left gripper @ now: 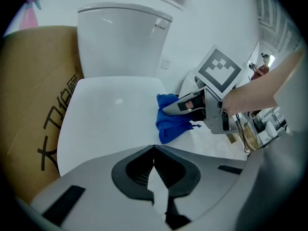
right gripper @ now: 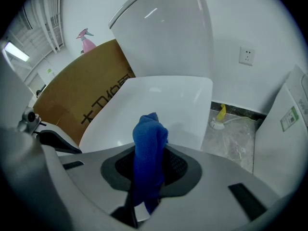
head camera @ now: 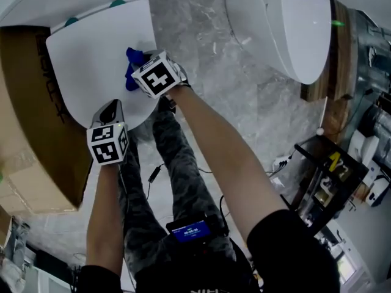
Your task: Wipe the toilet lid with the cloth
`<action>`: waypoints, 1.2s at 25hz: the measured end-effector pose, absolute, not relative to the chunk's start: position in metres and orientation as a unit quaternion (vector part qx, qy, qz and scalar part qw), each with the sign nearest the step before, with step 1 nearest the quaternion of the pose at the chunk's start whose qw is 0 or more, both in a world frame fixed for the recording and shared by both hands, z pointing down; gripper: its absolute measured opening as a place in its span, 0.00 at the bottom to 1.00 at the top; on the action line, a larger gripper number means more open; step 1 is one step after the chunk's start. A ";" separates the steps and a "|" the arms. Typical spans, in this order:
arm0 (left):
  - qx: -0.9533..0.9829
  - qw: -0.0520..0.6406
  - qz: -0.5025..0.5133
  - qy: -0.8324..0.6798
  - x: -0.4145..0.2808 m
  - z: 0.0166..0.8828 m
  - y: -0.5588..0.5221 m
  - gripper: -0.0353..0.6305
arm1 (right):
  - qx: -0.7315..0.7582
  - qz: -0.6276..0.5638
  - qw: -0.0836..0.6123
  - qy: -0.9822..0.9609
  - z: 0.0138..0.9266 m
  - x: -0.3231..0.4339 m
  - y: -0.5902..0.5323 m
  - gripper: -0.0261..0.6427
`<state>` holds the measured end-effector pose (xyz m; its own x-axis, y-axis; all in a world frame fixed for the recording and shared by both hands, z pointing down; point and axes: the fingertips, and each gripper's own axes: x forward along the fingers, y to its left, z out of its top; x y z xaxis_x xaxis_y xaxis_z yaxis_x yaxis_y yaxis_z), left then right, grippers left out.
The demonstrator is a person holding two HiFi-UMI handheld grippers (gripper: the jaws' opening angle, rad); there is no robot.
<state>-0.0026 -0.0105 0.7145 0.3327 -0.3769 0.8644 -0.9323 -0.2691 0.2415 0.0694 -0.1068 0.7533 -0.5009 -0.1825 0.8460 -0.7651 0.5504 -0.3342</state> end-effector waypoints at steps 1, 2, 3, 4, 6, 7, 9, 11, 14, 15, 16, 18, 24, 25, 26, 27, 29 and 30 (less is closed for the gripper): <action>0.715 0.394 0.352 -0.458 0.004 0.715 -0.012 0.07 | 0.301 0.369 0.397 -0.785 0.754 0.075 -0.106 0.18; 0.714 0.395 0.352 -0.459 0.011 0.715 -0.013 0.07 | 0.300 0.373 0.395 -0.784 0.754 0.080 -0.104 0.18; 0.714 0.396 0.351 -0.459 0.018 0.715 -0.014 0.07 | 0.300 0.378 0.392 -0.783 0.754 0.085 -0.102 0.18; 0.714 0.397 0.350 -0.459 0.024 0.715 -0.015 0.07 | 0.300 0.382 0.389 -0.783 0.755 0.089 -0.100 0.18; 0.716 0.397 0.348 -0.456 0.034 0.714 -0.015 0.07 | 0.308 0.382 0.382 -0.783 0.756 0.096 -0.097 0.18; 0.719 0.397 0.347 -0.454 0.038 0.713 -0.013 0.07 | 0.313 0.381 0.380 -0.782 0.756 0.100 -0.096 0.18; 0.723 0.396 0.346 -0.447 0.041 0.714 -0.009 0.07 | 0.327 0.384 0.376 -0.778 0.757 0.107 -0.092 0.18; 0.726 0.396 0.349 -0.440 0.036 0.715 -0.003 0.07 | 0.348 0.383 0.368 -0.773 0.759 0.111 -0.091 0.18; 0.729 0.393 0.350 -0.438 0.018 0.715 0.002 0.07 | 0.391 0.390 0.349 -0.758 0.760 0.118 -0.086 0.18; 0.729 0.392 0.348 -0.439 0.010 0.715 0.004 0.07 | 0.403 0.393 0.345 -0.751 0.760 0.119 -0.083 0.18; 0.729 0.392 0.348 -0.441 0.000 0.715 0.007 0.07 | 0.412 0.396 0.343 -0.745 0.760 0.118 -0.079 0.18; 0.725 0.393 0.347 -0.447 -0.022 0.716 0.012 0.07 | 0.424 0.396 0.344 -0.738 0.759 0.112 -0.068 0.18; 0.720 0.399 0.329 -0.463 -0.072 0.710 0.027 0.07 | 0.430 0.386 0.367 -0.729 0.759 0.078 -0.032 0.18; 0.720 0.402 0.325 -0.464 -0.078 0.710 0.030 0.07 | 0.428 0.382 0.371 -0.730 0.760 0.069 -0.029 0.18; 0.719 0.404 0.322 -0.464 -0.083 0.710 0.034 0.07 | 0.424 0.378 0.376 -0.732 0.760 0.059 -0.026 0.18; 0.719 0.406 0.321 -0.463 -0.087 0.709 0.039 0.07 | 0.416 0.373 0.382 -0.736 0.759 0.047 -0.023 0.18; 0.720 0.410 0.319 -0.460 -0.093 0.710 0.051 0.07 | 0.393 0.367 0.391 -0.747 0.756 0.019 -0.017 0.18; 0.720 0.413 0.319 -0.459 -0.095 0.711 0.057 0.07 | 0.382 0.365 0.394 -0.753 0.755 0.004 -0.016 0.18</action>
